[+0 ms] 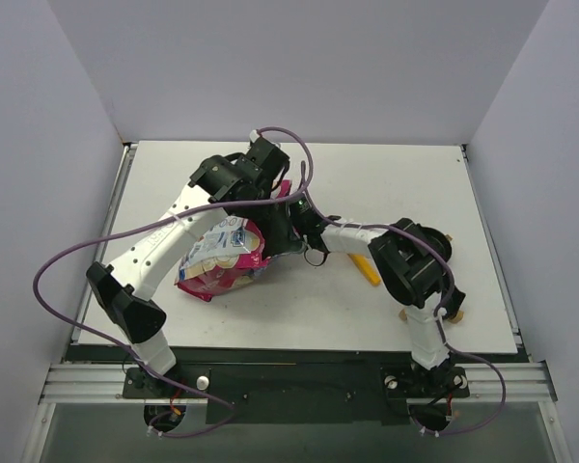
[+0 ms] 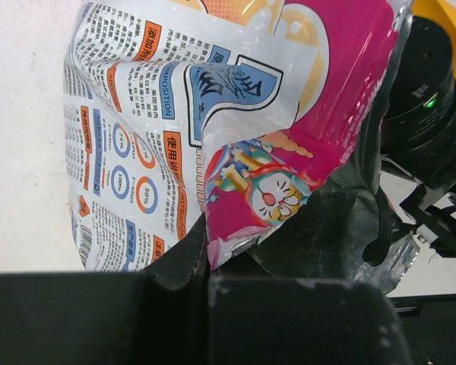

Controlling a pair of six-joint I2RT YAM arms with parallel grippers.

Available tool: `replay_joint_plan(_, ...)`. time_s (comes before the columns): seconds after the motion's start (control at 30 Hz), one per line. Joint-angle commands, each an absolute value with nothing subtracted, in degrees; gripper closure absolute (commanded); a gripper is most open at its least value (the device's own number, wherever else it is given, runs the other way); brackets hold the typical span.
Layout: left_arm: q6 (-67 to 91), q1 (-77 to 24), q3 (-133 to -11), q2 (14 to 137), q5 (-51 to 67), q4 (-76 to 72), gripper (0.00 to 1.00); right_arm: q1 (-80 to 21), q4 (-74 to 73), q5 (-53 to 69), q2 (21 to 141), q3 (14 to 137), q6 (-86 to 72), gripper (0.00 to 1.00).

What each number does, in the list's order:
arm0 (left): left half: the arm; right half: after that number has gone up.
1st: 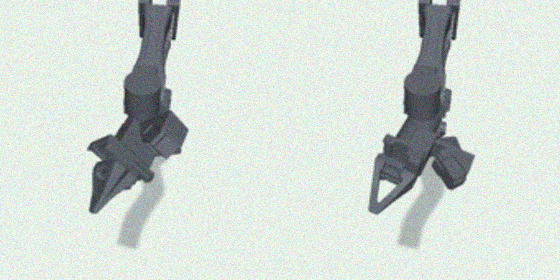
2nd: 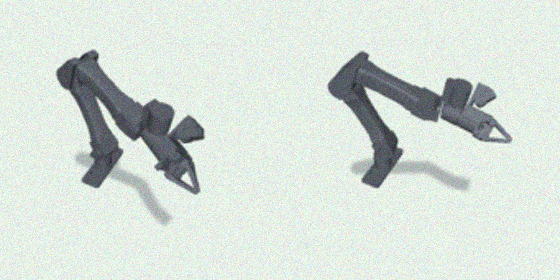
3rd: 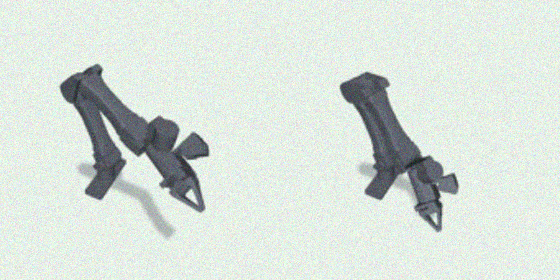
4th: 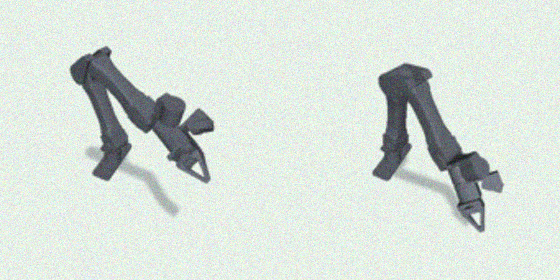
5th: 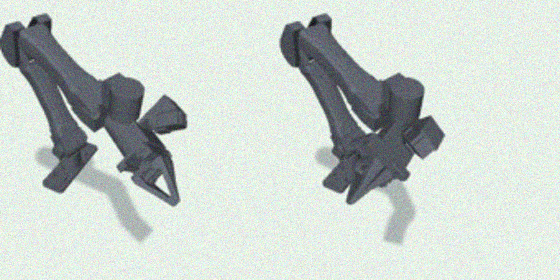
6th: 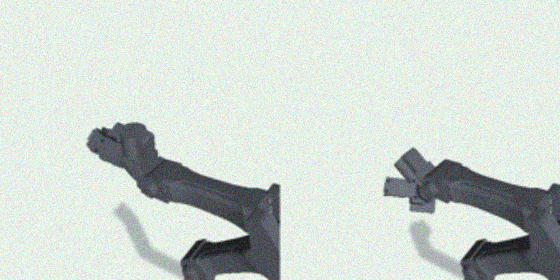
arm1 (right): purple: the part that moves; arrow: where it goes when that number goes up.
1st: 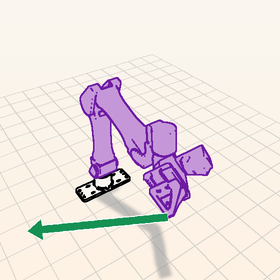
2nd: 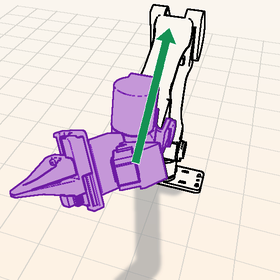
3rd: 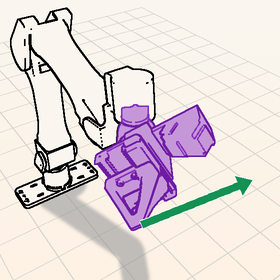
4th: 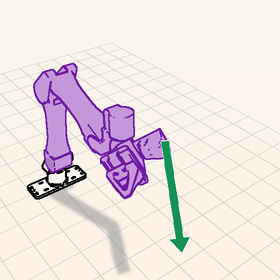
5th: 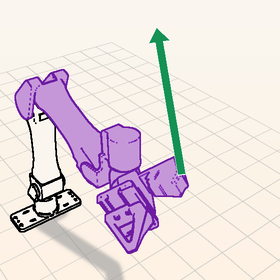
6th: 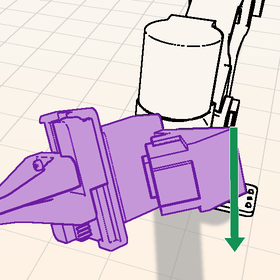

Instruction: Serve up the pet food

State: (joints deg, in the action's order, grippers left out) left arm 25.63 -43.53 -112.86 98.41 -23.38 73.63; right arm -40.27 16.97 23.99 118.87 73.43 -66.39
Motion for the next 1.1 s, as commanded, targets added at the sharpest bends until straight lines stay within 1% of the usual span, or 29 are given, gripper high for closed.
replay_joint_plan(0.0,26.54,-43.95,-111.36,94.49,-15.30,64.44,1.00,-38.07,18.23,24.18,114.01,72.62,-65.84,1.00)
replay_joint_plan(0.03,26.72,-43.68,-110.40,94.31,-14.77,63.99,1.00,-37.45,15.84,23.13,110.43,69.38,-63.39,1.00)
replay_joint_plan(0.07,26.72,-43.59,-109.78,94.22,-13.81,63.03,1.00,-35.96,7.73,22.33,108.13,68.21,-61.02,1.00)
replay_joint_plan(0.1,26.89,-43.68,-108.56,94.04,-13.10,62.67,1.00,-35.16,1.90,21.02,105.06,66.81,-55.25,1.00)
replay_joint_plan(0.13,26.89,-43.68,-108.02,93.61,-11.96,61.71,1.00,-33.50,-8.42,19.96,103.12,66.80,-52.32,0.98)
replay_joint_plan(0.17,27.16,-43.68,-106.45,93.34,-11.34,61.26,1.00,-32.70,-13.57,18.04,99.62,66.54,-45.86,0.97)
replay_joint_plan(0.2,27.59,-43.77,-105.74,92.82,-10.55,60.65,1.00,-31.74,-20.84,16.97,98.01,65.66,-40.48,0.93)
replay_joint_plan(0.27,29.17,-43.77,-103.72,92.46,-9.15,60.56,1.00,-30.24,-27.38,14.77,92.22,63.21,-35.97,0.86)
replay_joint_plan(0.3,29.27,-43.68,-103.28,92.55,-8.27,60.64,1.00,-29.80,-28.55,14.33,88.19,62.24,-34.99,0.80)
replay_joint_plan(0.33,29.27,-43.77,-103.27,93.07,-8.09,61.60,1.00,-29.53,-30.74,13.98,85.89,60.57,-33.24,0.77)
replay_joint_plan(0.37,29.27,-43.94,-103.79,93.34,-7.74,62.22,1.00,-29.44,-31.72,12.50,82.65,60.03,-32.70,0.68)
replay_joint_plan(0.4,29.18,-44.12,-104.67,94.04,-7.82,63.71,1.00,-29.62,-33.21,12.22,80.62,59.16,-31.56,0.63)
replay_joint_plan(0.43,28.40,-44.47,-105.11,94.22,-8.17,64.33,1.00,-29.71,-33.48,12.22,77.20,58.80,-31.12,0.53)
replay_joint_plan(0.5,27.86,-45.17,-105.56,94.13,-8.96,65.30,1.00,-30.23,-32.79,12.91,72.72,58.27,-30.41,0.40)
replay_joint_plan(0.57,27.77,-45.44,-105.03,93.17,-8.70,64.78,1.00,-30.85,-30.68,13.88,69.37,58.10,-29.71,0.32)
replay_joint_plan(0.7,27.69,-46.23,-102.75,90.53,-7.65,63.73,1.00,-31.64,-25.93,15.47,67.24,59.41,-29.79,0.29)
replay_joint_plan(0.83,28.12,-48.25,-99.94,88.16,-8.17,63.54,1.00,-31.47,-25.66,11.88,67.32,62.49,-31.72,0.29)
replay_joint_plan(0.87,28.56,-48.43,-99.24,87.89,-8.43,63.54,1.00,-30.59,-25.66,12.56,67.59,62.66,-32.42,0.30)
replay_joint_plan(0.93,28.91,-48.52,-98.18,86.67,-9.14,63.37,1.00,-24.90,-24.88,16.41,68.37,61.62,-33.92,0.32)
replay_joint_plan(0.97,29.09,-48.52,-97.83,86.14,-9.84,63.28,1.00,-23.66,-24.87,17.13,68.64,60.57,-34.71,0.33)
replay_joint_plan(1.07,30.14,-48.43,-98.26,85.34,-14.39,64.77,1.00,-18.04,-25.93,13.90,69.17,57.58,-35.42,0.34)
